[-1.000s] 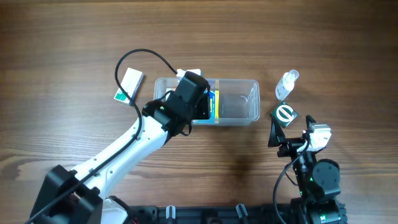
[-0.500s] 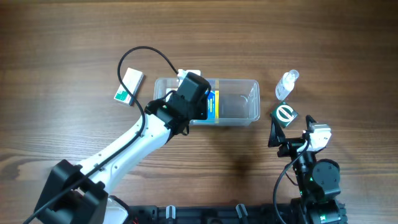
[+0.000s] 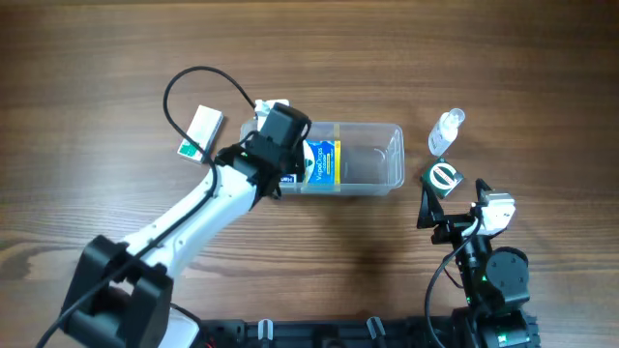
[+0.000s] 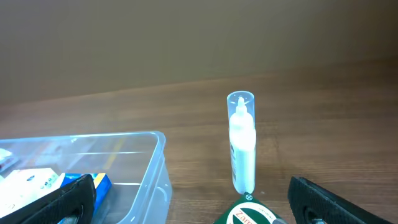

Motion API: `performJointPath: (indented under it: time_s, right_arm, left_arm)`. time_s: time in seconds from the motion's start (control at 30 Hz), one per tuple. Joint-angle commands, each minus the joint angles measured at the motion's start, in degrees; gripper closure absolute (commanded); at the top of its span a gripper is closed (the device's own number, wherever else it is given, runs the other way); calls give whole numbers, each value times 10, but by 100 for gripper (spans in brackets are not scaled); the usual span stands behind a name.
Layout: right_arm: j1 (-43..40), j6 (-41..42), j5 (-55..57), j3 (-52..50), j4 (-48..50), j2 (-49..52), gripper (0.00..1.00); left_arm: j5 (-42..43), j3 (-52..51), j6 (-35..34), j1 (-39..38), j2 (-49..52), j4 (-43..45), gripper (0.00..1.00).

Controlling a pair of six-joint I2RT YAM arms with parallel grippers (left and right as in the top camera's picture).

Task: Pack container
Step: 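Lower the Vicks pack into the container beside the bandage box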

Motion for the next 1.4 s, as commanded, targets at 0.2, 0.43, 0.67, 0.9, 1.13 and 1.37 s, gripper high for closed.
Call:
performJointPath:
  time_s: [0.2, 0.43, 0.67, 0.9, 1.13, 1.37]
  right_arm:
    - [-2, -6, -7, -2, 3, -2, 0]
    - [-2, -6, -7, -2, 3, -2, 0]
    - [-2, -6, -7, -2, 3, -2, 0]
    - [-2, -6, -7, -2, 3, -2, 0]
    - [-2, -6, -7, -2, 3, -2, 0]
    - [-2, -6, -7, -2, 3, -2, 0]
  left_arm:
    - [-6, 12, 7, 5, 54, 14, 96]
    - [10, 13, 9, 5, 86, 13, 96]
    - [13, 83, 14, 4, 0, -86, 96]
    - [131, 110, 89, 0, -31, -131, 96]
    - [200, 110, 134, 0, 1, -163, 96]
    - [210, 110, 163, -22, 32, -172, 96]
